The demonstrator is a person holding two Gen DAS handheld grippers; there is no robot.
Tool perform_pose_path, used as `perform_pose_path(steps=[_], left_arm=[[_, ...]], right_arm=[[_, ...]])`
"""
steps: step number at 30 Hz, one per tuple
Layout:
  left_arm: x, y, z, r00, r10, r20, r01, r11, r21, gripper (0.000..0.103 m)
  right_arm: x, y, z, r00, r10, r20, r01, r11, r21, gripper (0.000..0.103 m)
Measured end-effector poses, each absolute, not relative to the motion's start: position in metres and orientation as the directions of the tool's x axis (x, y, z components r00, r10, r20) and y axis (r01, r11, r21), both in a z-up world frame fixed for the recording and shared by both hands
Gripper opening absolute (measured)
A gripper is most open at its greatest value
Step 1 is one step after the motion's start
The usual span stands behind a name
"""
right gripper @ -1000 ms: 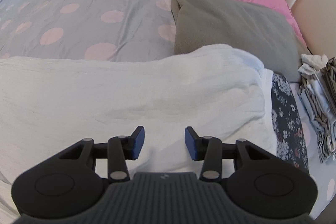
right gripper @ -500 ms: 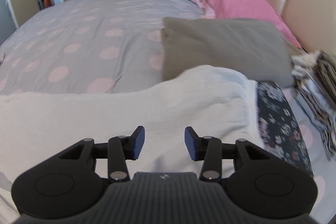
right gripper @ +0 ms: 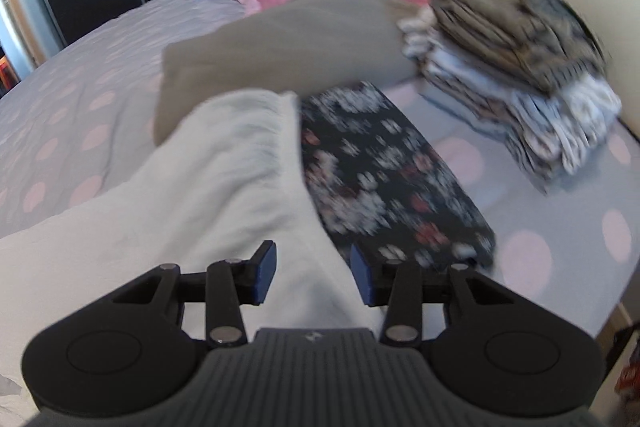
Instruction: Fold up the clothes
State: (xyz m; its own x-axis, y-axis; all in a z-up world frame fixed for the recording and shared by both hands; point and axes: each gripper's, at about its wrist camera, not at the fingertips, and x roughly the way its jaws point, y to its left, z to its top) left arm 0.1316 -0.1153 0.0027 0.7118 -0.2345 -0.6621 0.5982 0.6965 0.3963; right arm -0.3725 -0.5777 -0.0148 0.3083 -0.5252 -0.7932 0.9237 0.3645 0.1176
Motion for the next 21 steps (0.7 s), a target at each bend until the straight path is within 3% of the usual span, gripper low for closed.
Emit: perform_pose_path(steps=[13, 15, 18, 21], left_arm=[[0.104, -0.108, -0.017, 0.677, -0.197, -0.709, 0.616, 0.679, 0.400, 0.039], [0.103, -0.107, -0.018, 0.676, -0.190, -0.712, 0.612, 0.683, 0.399, 0.039], [0.102, -0.106, -0.019, 0.674, -0.182, -0.715, 0.608, 0.687, 0.398, 0.039], [0.102, -0.106, -0.024, 0.668, -0.178, -0.723, 0.616, 0.677, 0.403, 0.039]], right_arm=[[-0.399, -0.590, -0.087, 0.286, -0.354, -0.891, 0.945, 0.259, 0.200, 0.043], [-0.397, -0.589, -0.087, 0.317, -0.339, -0.886, 0.937, 0.258, 0.236, 0.013], [-0.393, -0.584, -0.073, 0.361, -0.350, -0.864, 0.919, 0.288, 0.268, 0.002], [-0.390, -0.578, -0.046, 0.419, -0.388, -0.821, 0.895, 0.327, 0.302, 0.001]])
